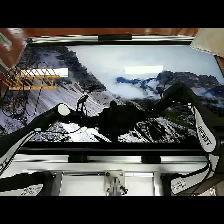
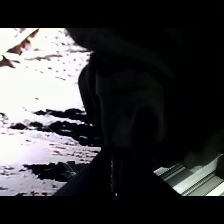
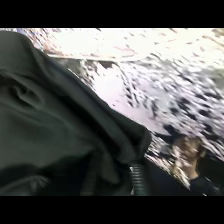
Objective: Fold the shirts.
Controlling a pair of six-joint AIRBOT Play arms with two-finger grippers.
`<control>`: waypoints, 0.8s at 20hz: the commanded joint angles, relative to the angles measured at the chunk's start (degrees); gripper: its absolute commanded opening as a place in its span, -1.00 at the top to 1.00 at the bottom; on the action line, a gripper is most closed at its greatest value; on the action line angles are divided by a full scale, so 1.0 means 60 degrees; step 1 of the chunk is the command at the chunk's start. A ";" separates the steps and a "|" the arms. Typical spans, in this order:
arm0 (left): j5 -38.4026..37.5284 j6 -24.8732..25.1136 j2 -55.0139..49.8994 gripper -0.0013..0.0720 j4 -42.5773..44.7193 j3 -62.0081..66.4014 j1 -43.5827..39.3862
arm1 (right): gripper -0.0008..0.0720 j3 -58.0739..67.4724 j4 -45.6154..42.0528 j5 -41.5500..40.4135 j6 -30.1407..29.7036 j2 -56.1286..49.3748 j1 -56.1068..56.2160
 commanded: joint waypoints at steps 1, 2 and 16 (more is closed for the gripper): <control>-0.0044 0.0404 0.0138 0.89 -0.0007 0.0251 0.0000 | 0.54 0.0000 0.0022 0.0539 0.0186 -0.0135 0.0404; -0.0051 0.0412 0.0175 0.89 -0.0004 0.0404 0.0000 | 0.81 0.0000 0.0036 0.0590 0.0193 -0.0127 0.0448; -0.1118 -0.0197 0.4925 0.89 0.5472 0.9089 0.1596 | 0.82 0.4309 -0.0987 0.3614 -0.2641 0.7544 -0.0171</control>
